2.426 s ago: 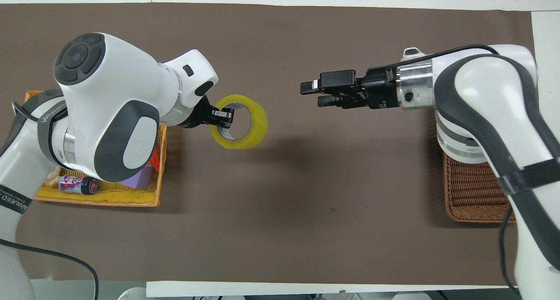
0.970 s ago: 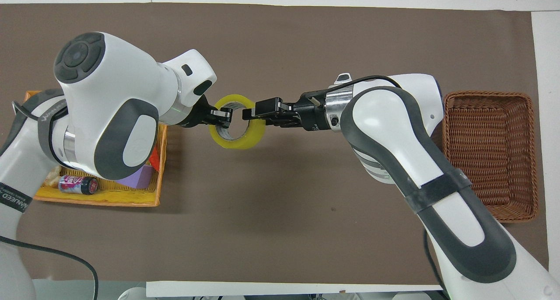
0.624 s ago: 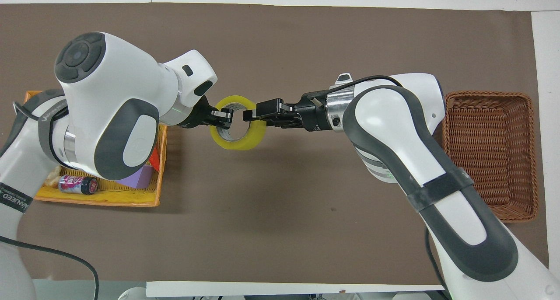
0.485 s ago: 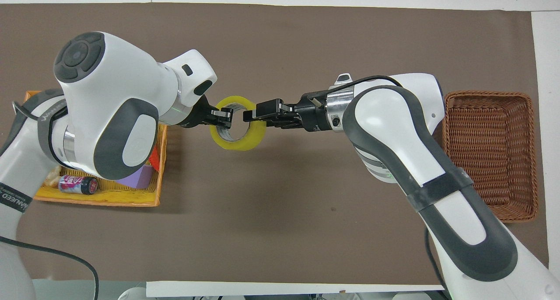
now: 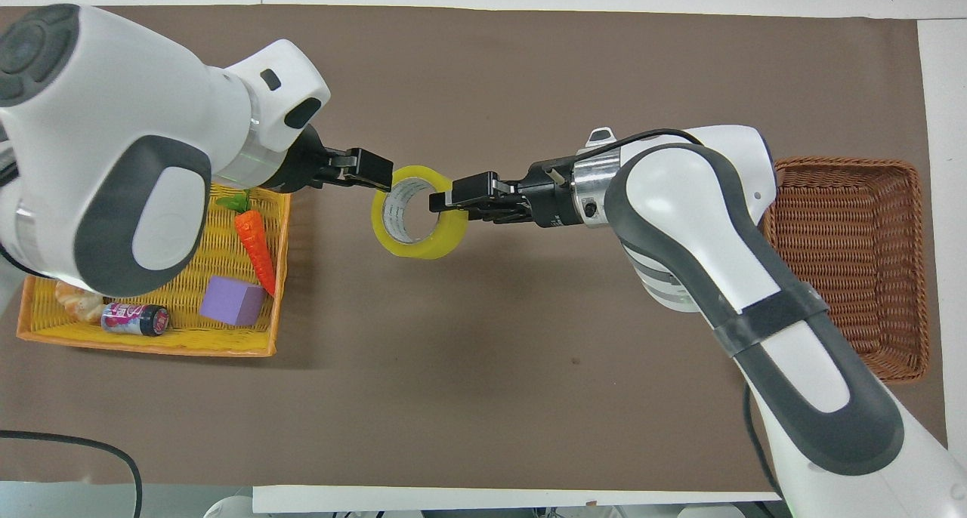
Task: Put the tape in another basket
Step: 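Open the left gripper and release the tape to the right gripper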
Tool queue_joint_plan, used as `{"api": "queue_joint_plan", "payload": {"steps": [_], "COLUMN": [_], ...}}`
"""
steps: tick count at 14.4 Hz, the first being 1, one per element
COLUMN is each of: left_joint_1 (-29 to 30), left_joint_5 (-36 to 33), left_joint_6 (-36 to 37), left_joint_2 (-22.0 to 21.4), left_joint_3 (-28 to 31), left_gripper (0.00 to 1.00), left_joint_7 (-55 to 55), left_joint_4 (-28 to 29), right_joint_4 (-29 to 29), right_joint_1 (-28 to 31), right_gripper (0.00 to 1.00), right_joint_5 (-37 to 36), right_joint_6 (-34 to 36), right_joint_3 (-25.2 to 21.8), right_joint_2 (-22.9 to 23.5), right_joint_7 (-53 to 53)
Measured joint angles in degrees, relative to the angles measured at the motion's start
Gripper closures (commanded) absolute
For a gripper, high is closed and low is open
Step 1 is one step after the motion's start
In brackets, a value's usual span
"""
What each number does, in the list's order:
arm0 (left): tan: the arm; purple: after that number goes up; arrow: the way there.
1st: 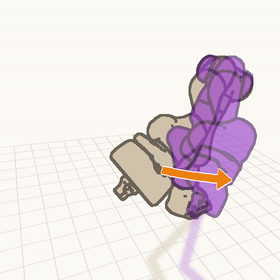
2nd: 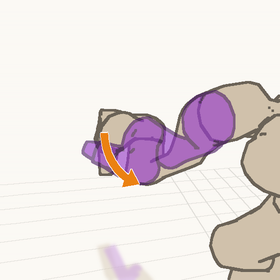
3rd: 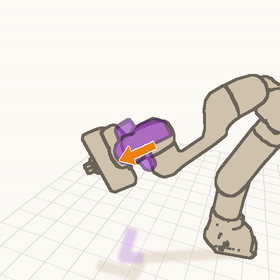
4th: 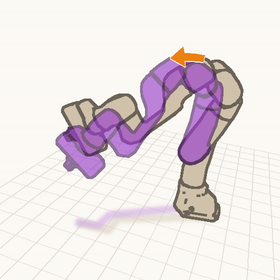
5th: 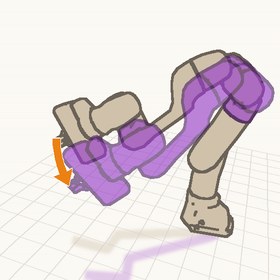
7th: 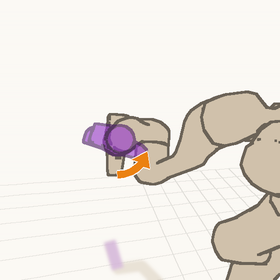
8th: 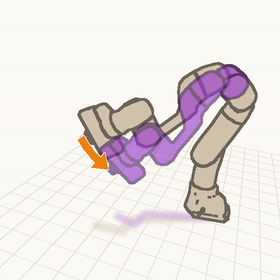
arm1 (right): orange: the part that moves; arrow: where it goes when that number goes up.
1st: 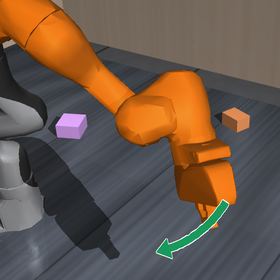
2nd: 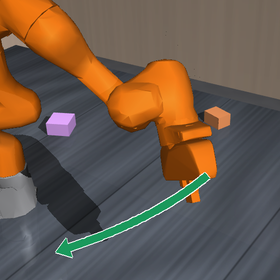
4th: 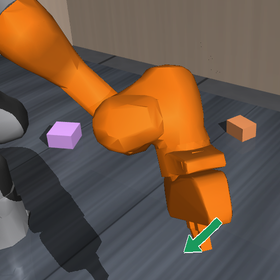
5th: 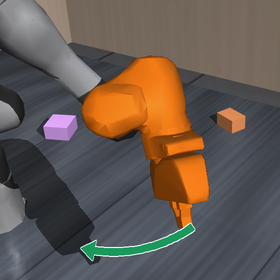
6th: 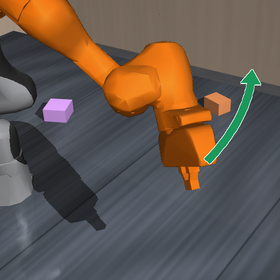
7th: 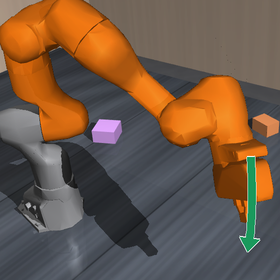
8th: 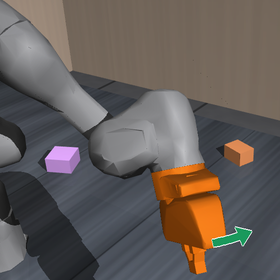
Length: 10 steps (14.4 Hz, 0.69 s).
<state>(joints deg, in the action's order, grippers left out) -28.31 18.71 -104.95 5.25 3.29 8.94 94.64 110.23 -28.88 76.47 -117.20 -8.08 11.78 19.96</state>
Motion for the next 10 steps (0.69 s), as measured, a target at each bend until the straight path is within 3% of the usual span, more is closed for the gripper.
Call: {"api": "queue_joint_plan", "payload": {"steps": [4, 7, 10], "left_joint_1": [7.65, 13.32, 17.98], "left_joint_5": [-3.33, -11.93, -15.60], "left_joint_6": [8.24, 12.73, 16.15], "left_joint_2": [-2.60, -3.03, -3.19], "left_joint_3": [0.56, 0.75, 0.86], "left_gripper": [0.00, 0.00, 0.00], "left_joint_7": [-0.98, -6.20, -10.50], "left_joint_4": [-3.75, -3.73, -3.74], "right_joint_4": [-0.05, -0.13, -0.24], "right_joint_1": [9.46, 21.52, 34.63], "right_gripper": [1.00, 1.00, 1.00], "right_joint_5": [-7.49, -14.14, -23.00], "right_joint_6": [8.78, 18.21, 26.36], "right_joint_3": [-0.29, -0.65, -0.85], "right_joint_2": [-0.06, -0.25, -0.60], "right_joint_7": [3.43, 8.39, 12.21]}}
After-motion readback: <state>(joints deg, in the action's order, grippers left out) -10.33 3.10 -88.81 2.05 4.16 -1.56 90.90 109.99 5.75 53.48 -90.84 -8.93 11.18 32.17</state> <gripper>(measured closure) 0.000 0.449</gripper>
